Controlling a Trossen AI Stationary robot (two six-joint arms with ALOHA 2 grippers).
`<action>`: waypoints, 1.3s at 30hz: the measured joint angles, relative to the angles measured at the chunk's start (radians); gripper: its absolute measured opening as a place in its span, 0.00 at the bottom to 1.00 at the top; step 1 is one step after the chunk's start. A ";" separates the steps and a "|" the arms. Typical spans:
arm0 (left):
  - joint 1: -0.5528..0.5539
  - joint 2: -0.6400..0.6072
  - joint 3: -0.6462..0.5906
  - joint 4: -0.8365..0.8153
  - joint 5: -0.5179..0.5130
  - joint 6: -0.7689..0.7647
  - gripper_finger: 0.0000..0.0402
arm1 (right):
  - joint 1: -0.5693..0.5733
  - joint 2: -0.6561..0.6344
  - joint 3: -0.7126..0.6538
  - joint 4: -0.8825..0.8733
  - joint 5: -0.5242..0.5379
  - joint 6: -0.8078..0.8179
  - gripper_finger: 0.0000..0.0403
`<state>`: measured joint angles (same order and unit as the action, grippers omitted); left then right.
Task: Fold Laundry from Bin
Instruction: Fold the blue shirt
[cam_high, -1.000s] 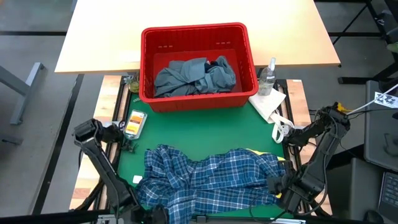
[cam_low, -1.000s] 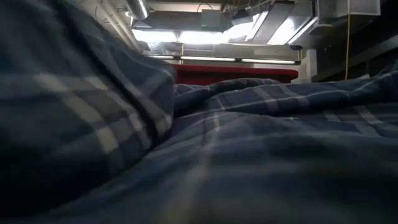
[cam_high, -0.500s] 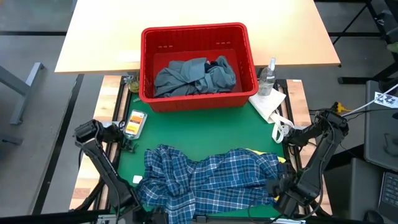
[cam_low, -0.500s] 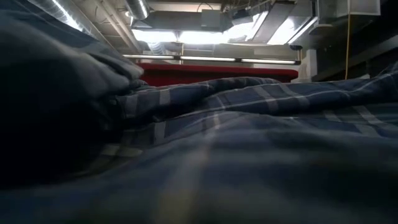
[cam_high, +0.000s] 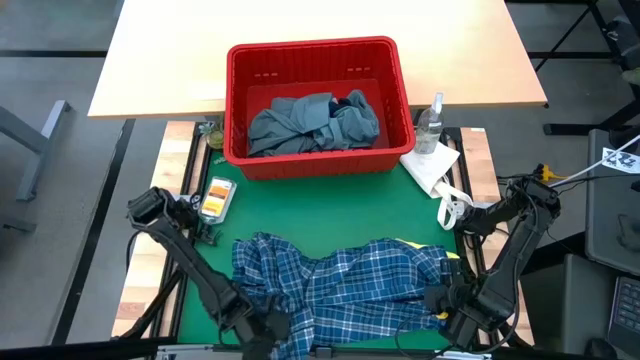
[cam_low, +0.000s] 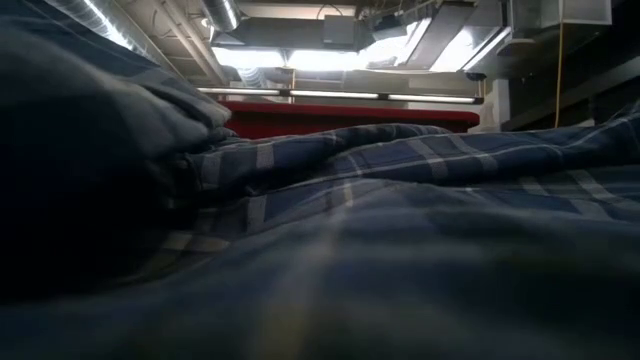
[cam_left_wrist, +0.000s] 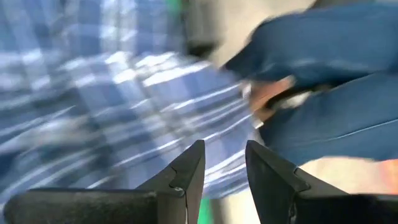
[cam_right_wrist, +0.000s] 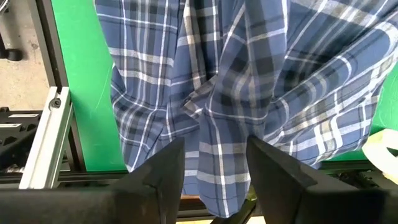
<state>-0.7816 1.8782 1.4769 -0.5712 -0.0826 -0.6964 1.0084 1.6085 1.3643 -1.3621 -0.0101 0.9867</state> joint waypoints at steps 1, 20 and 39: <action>0.013 0.000 0.000 -0.041 0.002 0.000 0.27 | 0.000 0.000 0.000 0.000 0.000 0.000 0.42; 0.155 -0.264 0.001 -0.463 -0.296 0.150 0.26 | 0.000 0.000 0.000 0.003 0.023 0.000 0.42; 0.312 -0.251 -0.140 -0.504 -0.208 0.068 0.43 | 0.000 0.000 0.000 0.011 0.037 0.000 0.42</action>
<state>-0.4698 1.6268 1.3370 -1.0752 -0.2907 -0.6287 1.0080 1.6086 1.3643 -1.3510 0.0273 0.9863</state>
